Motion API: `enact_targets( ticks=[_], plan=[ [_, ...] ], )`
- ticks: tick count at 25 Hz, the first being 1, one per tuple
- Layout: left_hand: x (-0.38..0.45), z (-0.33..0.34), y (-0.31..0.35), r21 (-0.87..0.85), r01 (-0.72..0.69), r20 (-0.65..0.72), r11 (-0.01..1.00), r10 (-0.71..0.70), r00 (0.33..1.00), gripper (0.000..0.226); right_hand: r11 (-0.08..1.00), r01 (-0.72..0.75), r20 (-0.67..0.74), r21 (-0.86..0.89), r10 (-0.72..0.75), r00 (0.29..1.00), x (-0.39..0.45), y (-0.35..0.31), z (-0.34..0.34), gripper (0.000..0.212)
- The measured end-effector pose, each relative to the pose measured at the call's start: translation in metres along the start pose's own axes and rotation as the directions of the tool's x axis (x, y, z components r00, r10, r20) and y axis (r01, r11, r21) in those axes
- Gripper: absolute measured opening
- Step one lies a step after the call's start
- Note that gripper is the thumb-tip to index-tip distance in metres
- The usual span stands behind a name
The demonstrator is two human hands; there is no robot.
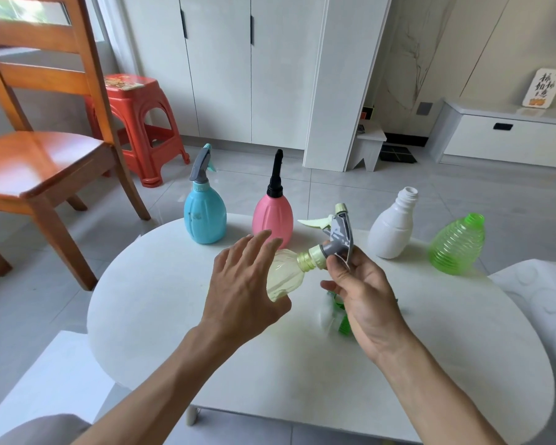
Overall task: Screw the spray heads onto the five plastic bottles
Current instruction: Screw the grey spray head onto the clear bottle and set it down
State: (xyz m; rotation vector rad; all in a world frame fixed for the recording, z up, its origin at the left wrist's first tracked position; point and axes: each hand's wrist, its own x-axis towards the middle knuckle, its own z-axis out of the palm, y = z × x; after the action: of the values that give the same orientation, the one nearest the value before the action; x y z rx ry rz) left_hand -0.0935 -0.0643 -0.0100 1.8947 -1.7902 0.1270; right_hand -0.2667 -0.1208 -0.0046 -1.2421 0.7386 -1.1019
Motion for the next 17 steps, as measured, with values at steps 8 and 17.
enact_targets(
  ticks=[8,17],
  plan=[
    [-0.002,-0.004,-0.006,-0.074,-0.008,0.036,0.997,0.011,0.999,0.079,0.997,0.072,0.032,-0.019,-0.071,0.997,0.001,0.017,0.008,0.019],
    [0.0,-0.009,-0.013,-0.051,-0.068,0.11,0.996,0.073,0.991,0.078,0.671,0.369,0.151,-0.644,-0.361,0.92,0.007,-0.002,-0.017,0.058]
  ],
)
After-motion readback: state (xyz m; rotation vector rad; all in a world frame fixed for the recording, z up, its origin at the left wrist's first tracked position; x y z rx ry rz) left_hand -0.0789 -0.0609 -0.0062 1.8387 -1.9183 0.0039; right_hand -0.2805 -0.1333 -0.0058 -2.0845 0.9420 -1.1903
